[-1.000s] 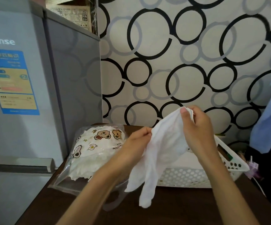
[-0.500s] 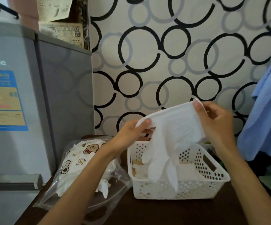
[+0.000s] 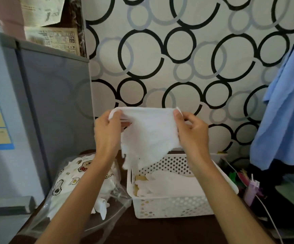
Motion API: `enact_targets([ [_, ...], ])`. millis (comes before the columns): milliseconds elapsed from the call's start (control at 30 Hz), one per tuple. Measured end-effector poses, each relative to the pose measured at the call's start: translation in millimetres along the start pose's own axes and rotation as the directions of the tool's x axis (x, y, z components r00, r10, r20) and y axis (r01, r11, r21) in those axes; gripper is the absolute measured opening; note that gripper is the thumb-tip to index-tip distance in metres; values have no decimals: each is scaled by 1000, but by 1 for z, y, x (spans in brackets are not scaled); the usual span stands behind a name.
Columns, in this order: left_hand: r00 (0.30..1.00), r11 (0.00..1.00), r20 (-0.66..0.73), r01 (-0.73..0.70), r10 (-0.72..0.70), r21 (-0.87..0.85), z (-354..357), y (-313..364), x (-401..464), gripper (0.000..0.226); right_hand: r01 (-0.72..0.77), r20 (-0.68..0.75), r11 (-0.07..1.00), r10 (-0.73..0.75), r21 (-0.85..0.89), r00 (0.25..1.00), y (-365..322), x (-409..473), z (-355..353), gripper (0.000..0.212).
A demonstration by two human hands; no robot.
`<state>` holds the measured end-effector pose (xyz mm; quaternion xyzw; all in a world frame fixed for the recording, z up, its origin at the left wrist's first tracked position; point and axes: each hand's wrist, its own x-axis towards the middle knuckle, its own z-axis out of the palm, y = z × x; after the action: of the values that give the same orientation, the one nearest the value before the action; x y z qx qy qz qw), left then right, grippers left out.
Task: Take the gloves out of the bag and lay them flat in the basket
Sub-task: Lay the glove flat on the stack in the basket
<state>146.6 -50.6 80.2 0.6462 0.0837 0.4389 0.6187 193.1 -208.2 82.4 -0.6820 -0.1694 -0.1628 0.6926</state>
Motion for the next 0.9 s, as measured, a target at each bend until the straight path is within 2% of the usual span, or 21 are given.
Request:
enact_targets([
  [67, 992, 968, 106, 42, -70, 245, 8, -20, 5, 23, -205, -19, 979, 205, 21, 979, 22, 1, -5, 20],
  [100, 969, 910, 195, 61, -153, 410, 14, -33, 8, 22, -293, -13, 956, 293, -4, 956, 36, 2, -10, 20],
  [167, 868, 723, 366, -12, -334, 690, 29, -66, 12, 22, -409, 5, 899, 415, -153, 910, 67, 6, -24, 20],
  [233, 789, 517, 444, -191, -425, 835, 43, -91, 13, 20, -450, -1, 828, 477, -333, 879, 95, 10, -40, 20],
  [300, 758, 370, 486, -341, -435, 864, 53, -106, 12, 18, -406, 13, 750, 483, -522, 876, 111, 15, -55, 24],
  [367, 756, 278, 523, -444, -395, 852, 62, -112, 9, 21, -313, 52, 659, 472, -683, 880, 117, 21, -66, 24],
  [500, 758, 104, 620, -613, -203, 783, 79, -112, -2, 17, -148, 88, 483, 431, -863, 898, 124, 27, -76, 25],
  [600, 745, 111, 656, -647, -121, 755, 87, -115, -5, 24, -48, 104, 373, 377, -926, 920, 127, 25, -77, 25],
  [700, 758, 203, 645, -620, -99, 758, 89, -119, -3, 27, 19, 109, 280, 312, -960, 944, 130, 24, -76, 25],
  [767, 768, 291, 624, -570, -143, 768, 90, -122, -4, 32, 56, 127, 228, 308, -972, 943, 129, 22, -73, 26],
  [833, 774, 373, 606, -516, -184, 772, 88, -122, -8, 38, 79, 141, 205, 310, -975, 940, 126, 21, -70, 31],
  [900, 770, 415, 612, -504, -180, 757, 83, -117, -9, 35, 79, 137, 229, 252, -970, 958, 123, 19, -69, 37],
])
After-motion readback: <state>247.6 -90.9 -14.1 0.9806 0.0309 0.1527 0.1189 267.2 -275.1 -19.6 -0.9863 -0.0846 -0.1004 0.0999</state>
